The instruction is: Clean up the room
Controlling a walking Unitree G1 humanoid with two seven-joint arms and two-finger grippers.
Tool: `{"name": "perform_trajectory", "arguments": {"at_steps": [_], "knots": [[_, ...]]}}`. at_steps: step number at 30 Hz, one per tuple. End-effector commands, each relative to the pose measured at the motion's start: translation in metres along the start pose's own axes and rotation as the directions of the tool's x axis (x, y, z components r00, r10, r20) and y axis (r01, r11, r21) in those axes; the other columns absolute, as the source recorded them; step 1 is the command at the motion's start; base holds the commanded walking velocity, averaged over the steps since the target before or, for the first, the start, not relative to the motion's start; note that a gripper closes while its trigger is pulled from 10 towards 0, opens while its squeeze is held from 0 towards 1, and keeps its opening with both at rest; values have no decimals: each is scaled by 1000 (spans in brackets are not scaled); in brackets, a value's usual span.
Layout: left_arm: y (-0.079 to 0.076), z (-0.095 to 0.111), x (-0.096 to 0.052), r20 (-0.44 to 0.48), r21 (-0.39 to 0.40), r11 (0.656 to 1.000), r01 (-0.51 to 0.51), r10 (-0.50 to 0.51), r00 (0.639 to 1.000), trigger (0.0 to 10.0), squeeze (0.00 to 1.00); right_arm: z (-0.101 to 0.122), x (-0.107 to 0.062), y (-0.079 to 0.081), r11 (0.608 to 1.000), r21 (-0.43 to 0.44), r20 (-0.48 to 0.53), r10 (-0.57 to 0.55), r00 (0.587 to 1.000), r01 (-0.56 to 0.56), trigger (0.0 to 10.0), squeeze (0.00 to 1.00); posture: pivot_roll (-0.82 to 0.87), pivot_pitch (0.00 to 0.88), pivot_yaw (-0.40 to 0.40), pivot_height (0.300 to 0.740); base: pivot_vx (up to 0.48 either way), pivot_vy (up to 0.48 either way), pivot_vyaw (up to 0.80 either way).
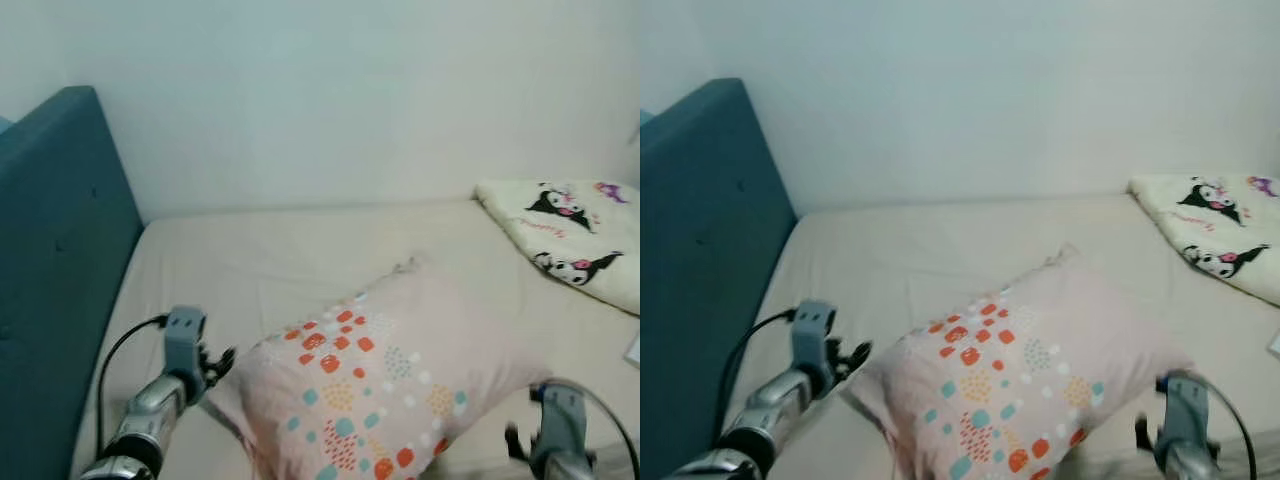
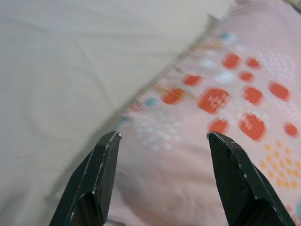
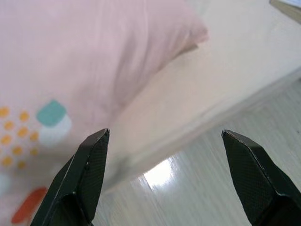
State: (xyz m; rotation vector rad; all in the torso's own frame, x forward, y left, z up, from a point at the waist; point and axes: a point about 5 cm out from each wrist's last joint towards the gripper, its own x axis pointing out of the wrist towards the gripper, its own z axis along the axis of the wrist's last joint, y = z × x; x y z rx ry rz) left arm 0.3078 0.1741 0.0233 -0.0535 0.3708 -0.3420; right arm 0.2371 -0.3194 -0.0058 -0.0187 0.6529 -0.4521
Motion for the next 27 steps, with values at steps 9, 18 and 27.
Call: {"name": "perform_trajectory", "arguments": {"at_steps": [9, 18, 27], "knots": [[-31, 8, 10, 17, 130, 980, 150, -154, 988, 10000, 0, 37, 6, 32, 994, 63, 109, 84, 990, -92, 10000, 0, -70, 0, -27, 670, 0, 0, 0], [-44, 21, 12, 109, 142, 973, 179, -195, 975, 10000, 0, 39, 5, 46, 990, 72, 122, 113, 986, -123, 10000, 0, -62, 0, -24, 640, 0, 0, 0], [-69, 28, 8, 142, 297, 901, 315, -368, 919, 10000, 0, 28, 5, 26, 994, 109, 74, -19, 997, 11, 10000, 0, -55, 0, -25, 605, 0, 0, 0]]}}
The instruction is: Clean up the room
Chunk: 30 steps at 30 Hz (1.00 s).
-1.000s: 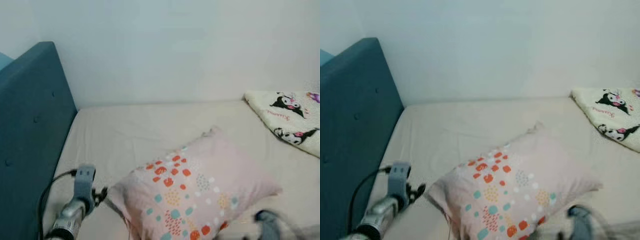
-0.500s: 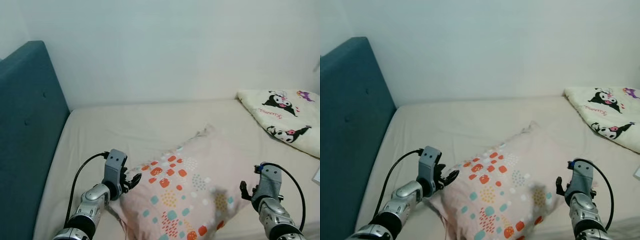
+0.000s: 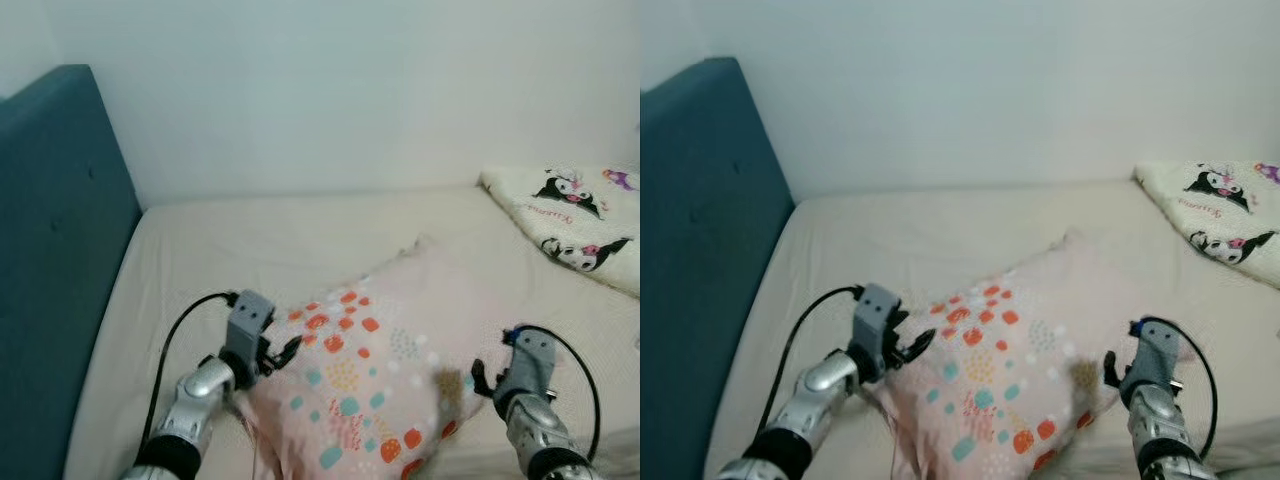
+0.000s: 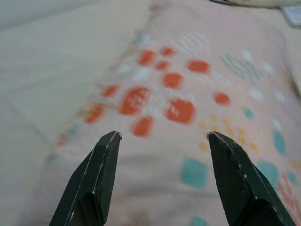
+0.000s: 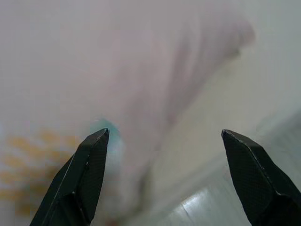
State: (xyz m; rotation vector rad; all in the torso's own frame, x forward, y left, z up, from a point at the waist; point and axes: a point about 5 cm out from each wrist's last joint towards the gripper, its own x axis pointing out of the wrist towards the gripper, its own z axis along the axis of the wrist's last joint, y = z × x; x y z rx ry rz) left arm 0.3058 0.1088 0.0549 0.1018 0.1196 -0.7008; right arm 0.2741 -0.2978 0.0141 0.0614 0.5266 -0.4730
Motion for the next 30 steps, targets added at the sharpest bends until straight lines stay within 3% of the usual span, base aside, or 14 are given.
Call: {"name": "perform_trajectory", "arguments": {"at_steps": [1, 5, 15, 22, 30], "knots": [[-7, 6, 2, 14, 59, 996, 73, -74, 997, 10000, 0, -9, -2, -13, 998, -13, -45, -65, 997, 64, 10000, 0, -52, 0, -24, 595, 0, 0, 0], [-9, 11, 4, 11, 105, 990, 96, -97, 995, 10000, 0, -11, -2, -17, 997, -14, -50, -82, 995, 82, 10000, 0, -52, 0, -20, 585, 0, 0, 0], [-13, 13, 7, 0, 124, 988, 90, -91, 996, 10000, 0, -15, -3, -15, 996, -2, -58, -86, 995, 86, 10000, 0, -51, 0, -13, 555, 0, 0, 0], [-9, 15, 9, -5, 117, 992, 34, -33, 999, 10000, 0, -18, -4, -12, 997, -7, -65, -76, 995, 76, 10000, 0, -50, 0, -13, 541, 0, 0, 0], [1, 34, 19, 46, 57, 986, -159, 157, 987, 10000, 0, -14, -4, 9, 999, -9, -14, 40, 999, -40, 10000, 0, -51, 0, -15, 541, 0, 0, 0]]}}
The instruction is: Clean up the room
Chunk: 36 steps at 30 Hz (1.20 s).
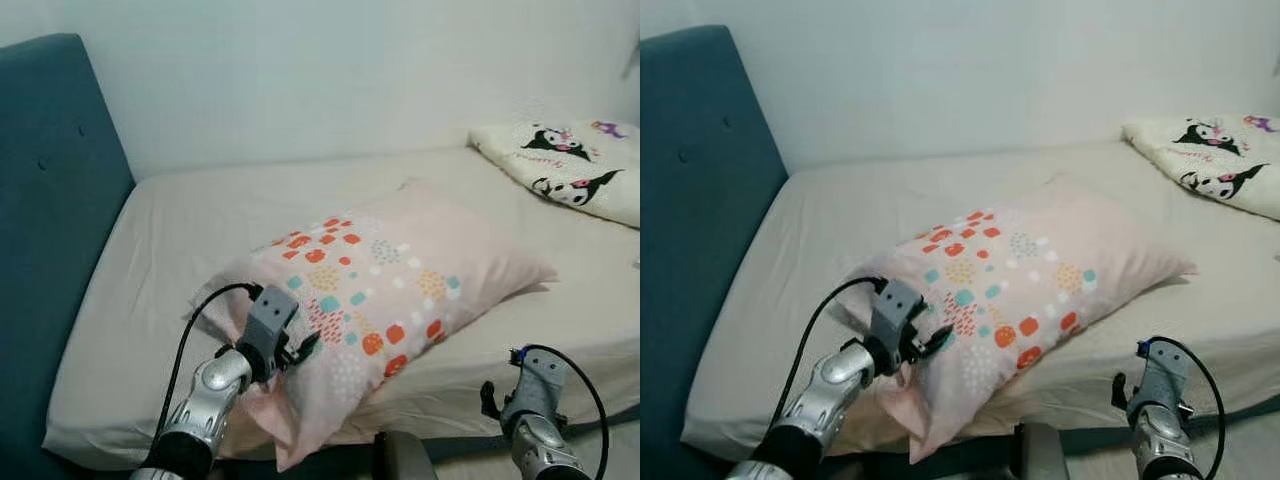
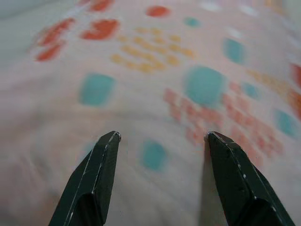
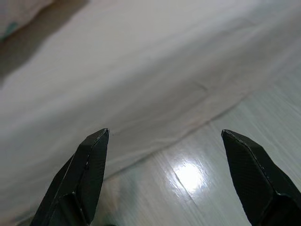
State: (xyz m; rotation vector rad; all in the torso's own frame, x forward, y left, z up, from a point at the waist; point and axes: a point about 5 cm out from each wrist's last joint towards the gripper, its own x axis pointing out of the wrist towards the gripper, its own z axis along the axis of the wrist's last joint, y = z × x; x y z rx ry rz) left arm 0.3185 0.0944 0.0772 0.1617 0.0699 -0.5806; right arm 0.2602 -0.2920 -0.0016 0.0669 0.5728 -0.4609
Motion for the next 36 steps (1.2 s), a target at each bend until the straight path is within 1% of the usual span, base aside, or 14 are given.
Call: {"name": "perform_trajectory", "arguments": {"at_steps": [1, 6, 8, 9, 11, 12, 14, 16, 20, 22, 25, 27, 31, 36], "knots": [[3, 8, 4, 18, -5, 999, -34, 34, 999, 10000, 0, 7, 1, 9, 1000, -2, 32, 30, 999, -30, 10000, 0, -51, 0, -15, 541, 0, 0, 0], [6, 13, 10, 4, -140, 983, -117, 118, 993, 10000, 0, 8, 1, 14, 999, -13, 36, 45, 998, -44, 10000, 0, -55, 0, -14, 541, 0, 0, 0], [17, 9, 13, -69, -313, 918, -241, 231, 970, 10000, 0, 7, 1, 16, 998, -24, 35, 52, 998, -51, 10000, 0, -61, 0, -11, 541, 0, 0, 0], [17, 9, 13, -69, -313, 918, -241, 231, 970, 10000, 0, 7, 1, 16, 998, -24, 35, 52, 998, -51, 10000, 0, -61, 0, -11, 541, 0, 0, 0], [31, 3, 11, -151, -450, 813, -369, 338, 929, 10000, 0, 6, 0, 17, 998, -32, 33, 55, 998, -54, 10000, 0, -65, 0, -9, 541, 0, 0, 0], [31, 3, 11, -151, -450, 813, -369, 338, 929, 10000, 0, 6, 0, 17, 998, -32, 33, 55, 998, -54, 10000, 0, -65, 0, -9, 541, 0, 0, 0], [41, -5, 6, -220, -508, 731, -456, 402, 889, 10000, 0, 5, 0, 16, 998, -38, 32, 56, 998, -55, 10000, 0, -66, 0, -9, 541, 0, 0, 0], [47, -9, 1, -254, -535, 685, -494, 427, 868, 10000, 0, 5, 0, 16, 998, -42, 31, 57, 998, -56, 10000, 0, -65, 0, -10, 541, 0, 0, 0], [48, -5, 1, -206, -525, 710, -469, 429, 879, 10000, 0, 5, 0, 15, 998, -43, 31, 58, 998, -56, 10000, 0, -64, 0, -11, 541, 0, 0, 0], [44, 0, 3, -179, -495, 752, -436, 402, 898, 10000, 0, 6, 1, 16, 997, -43, 32, 59, 998, -57, 10000, 0, -63, 0, -9, 541, 0, 0, 0], [35, -3, 6, -213, -436, 800, -413, 354, 911, 10000, 0, 8, 1, 17, 997, -43, 36, 61, 997, -60, 10000, 0, -63, 0, -9, 541, 0, 0, 0], [32, -7, 6, -243, -431, 800, -418, 343, 907, 10000, 0, 8, 1, 18, 997, -45, 36, 63, 997, -61, 10000, 0, -64, 0, -8, 541, 0, 0, 0], [22, -17, 6, -345, -544, 713, -442, 290, 893, 10000, 0, 7, 1, 19, 996, -58, 35, 67, 997, -65, 10000, 0, -62, 0, -7, 541, 0, 0, 0], [14, -18, 8, -326, -679, 629, -380, 206, 923, 10000, 0, 4, 0, 20, 996, -60, 27, 67, 997, -65, 10000, 0, -57, 0, -8, 541, 0, 0, 0]]}}
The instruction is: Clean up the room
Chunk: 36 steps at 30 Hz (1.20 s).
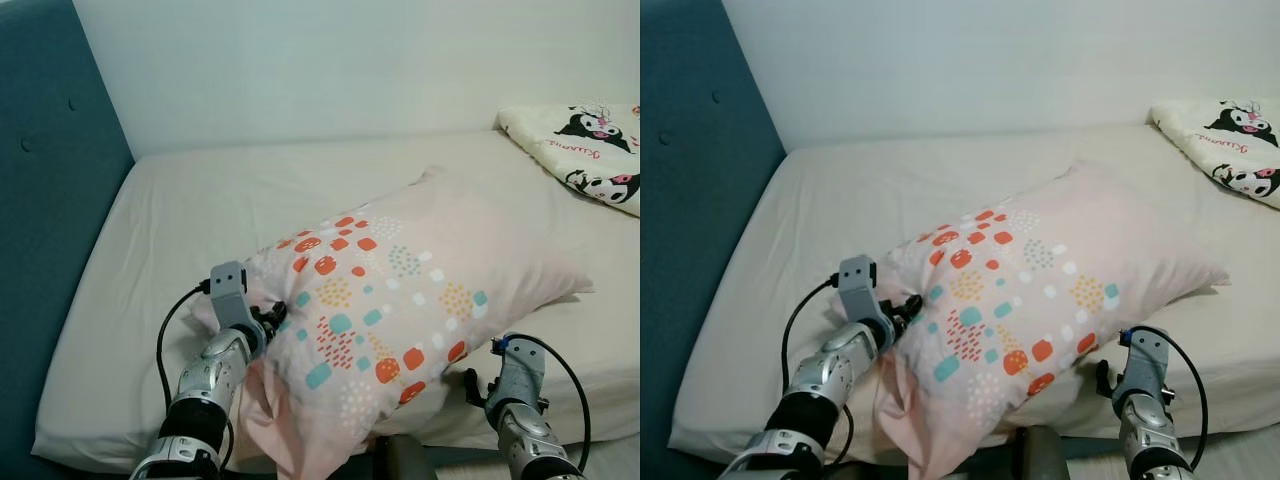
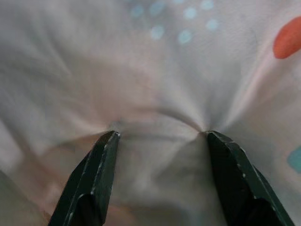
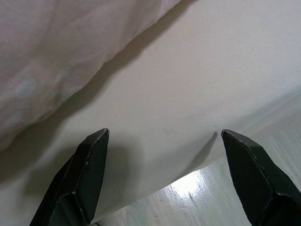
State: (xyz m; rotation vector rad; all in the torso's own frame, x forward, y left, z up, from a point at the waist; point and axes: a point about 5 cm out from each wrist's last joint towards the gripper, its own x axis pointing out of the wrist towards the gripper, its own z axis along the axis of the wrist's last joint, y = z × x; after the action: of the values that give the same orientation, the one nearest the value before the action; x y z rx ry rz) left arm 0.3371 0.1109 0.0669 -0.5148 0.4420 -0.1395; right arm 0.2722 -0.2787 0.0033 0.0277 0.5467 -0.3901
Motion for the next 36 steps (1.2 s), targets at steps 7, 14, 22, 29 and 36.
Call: {"name": "perform_trajectory", "arguments": {"at_steps": [7, 14, 22, 29, 36], "knots": [[-16, -12, -6, 9, -413, 882, 225, -243, 970, 10000, 1000, -5, -1, 3, 1000, -13, -13, 8, 1000, -8, 10000, 0, -61, 0, -5, 541, 0, 0, 0], [1, -3, -12, 114, -543, 796, 270, -248, 962, 10000, 1000, -6, -1, 3, 1000, -16, -15, 8, 1000, -8, 10000, 0, -62, 0, -8, 541, 0, 0, 0], [-8, -6, -20, 136, -584, 702, 407, -410, 902, 10000, 1000, -6, -1, 3, 1000, -20, -18, 10, 1000, -10, 10000, 0, -61, 0, -12, 541, 0, 0, 0], [-44, -17, -26, 143, -620, 576, 533, -585, 798, 10000, 0, -5, -1, 3, 1000, -22, -18, 10, 1000, -10, 10000, 0, -68, 0, -16, 541, 0, 0, 0], [-76, -31, -31, 49, -547, 578, 606, -700, 712, 10000, 0, -6, -1, 0, 1000, -27, -19, 5, 1000, -5, 10000, 0, -72, 0, -17, 541, 0, 0, 0]]}}
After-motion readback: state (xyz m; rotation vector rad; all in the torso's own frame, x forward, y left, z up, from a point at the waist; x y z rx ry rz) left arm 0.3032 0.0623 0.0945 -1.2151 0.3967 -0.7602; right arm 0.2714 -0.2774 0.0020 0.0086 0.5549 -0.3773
